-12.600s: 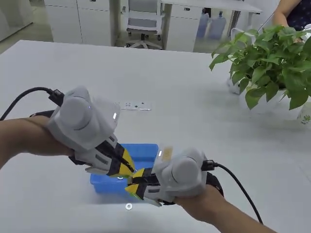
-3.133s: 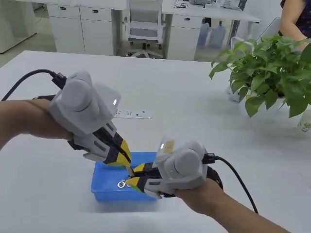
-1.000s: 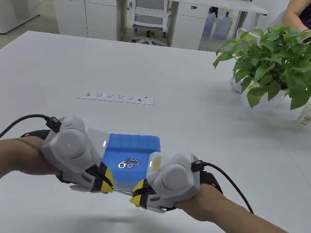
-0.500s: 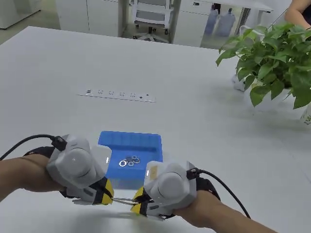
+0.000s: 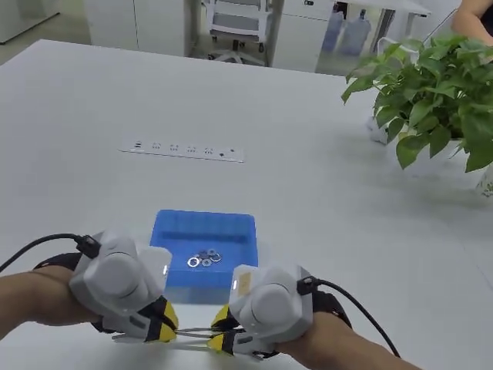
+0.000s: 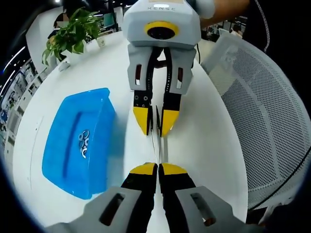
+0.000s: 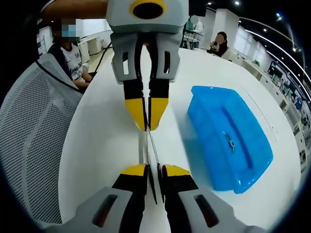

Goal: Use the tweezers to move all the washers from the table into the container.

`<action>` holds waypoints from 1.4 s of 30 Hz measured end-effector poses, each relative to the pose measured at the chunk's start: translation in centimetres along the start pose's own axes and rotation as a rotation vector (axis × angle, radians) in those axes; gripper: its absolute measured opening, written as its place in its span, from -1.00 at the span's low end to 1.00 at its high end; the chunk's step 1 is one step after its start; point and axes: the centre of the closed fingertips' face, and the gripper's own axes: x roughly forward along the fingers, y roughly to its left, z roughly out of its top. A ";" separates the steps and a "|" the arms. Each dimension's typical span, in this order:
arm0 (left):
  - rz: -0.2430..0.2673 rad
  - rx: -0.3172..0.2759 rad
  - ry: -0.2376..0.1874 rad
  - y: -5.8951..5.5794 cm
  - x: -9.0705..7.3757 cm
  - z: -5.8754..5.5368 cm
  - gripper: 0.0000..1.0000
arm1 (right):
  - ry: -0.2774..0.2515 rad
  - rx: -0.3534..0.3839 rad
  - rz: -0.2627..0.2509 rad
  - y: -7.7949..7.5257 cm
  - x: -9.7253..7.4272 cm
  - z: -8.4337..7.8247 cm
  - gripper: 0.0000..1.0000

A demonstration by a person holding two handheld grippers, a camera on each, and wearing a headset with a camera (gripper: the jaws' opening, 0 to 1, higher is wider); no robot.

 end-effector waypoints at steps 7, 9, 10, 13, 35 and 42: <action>-0.009 -0.004 0.019 0.0 0.3 -0.6 -0.88 | 0.009 0.005 -0.007 -0.2 -0.4 -0.3 -0.72; -0.014 0.006 0.042 -0.1 0.5 -1.2 -0.87 | 0.016 0.001 -0.010 -0.2 -0.4 -0.6 -0.72; -0.018 0.011 0.048 -0.2 0.5 -1.4 -0.87 | 0.015 0.003 -0.009 -0.2 -0.4 -0.6 -0.72; -0.011 0.007 0.048 -0.1 0.6 -1.4 -0.87 | 0.015 0.004 -0.010 -0.2 -0.5 -0.7 -0.72; 0.001 -0.032 0.020 -0.1 0.8 -0.9 -0.75 | 0.001 0.031 -0.029 -0.3 -1.2 -0.7 -0.66; 0.034 -0.104 -0.012 0.1 -0.6 -0.9 -0.58 | -0.024 0.067 -0.072 -1.2 -2.7 -0.7 -0.44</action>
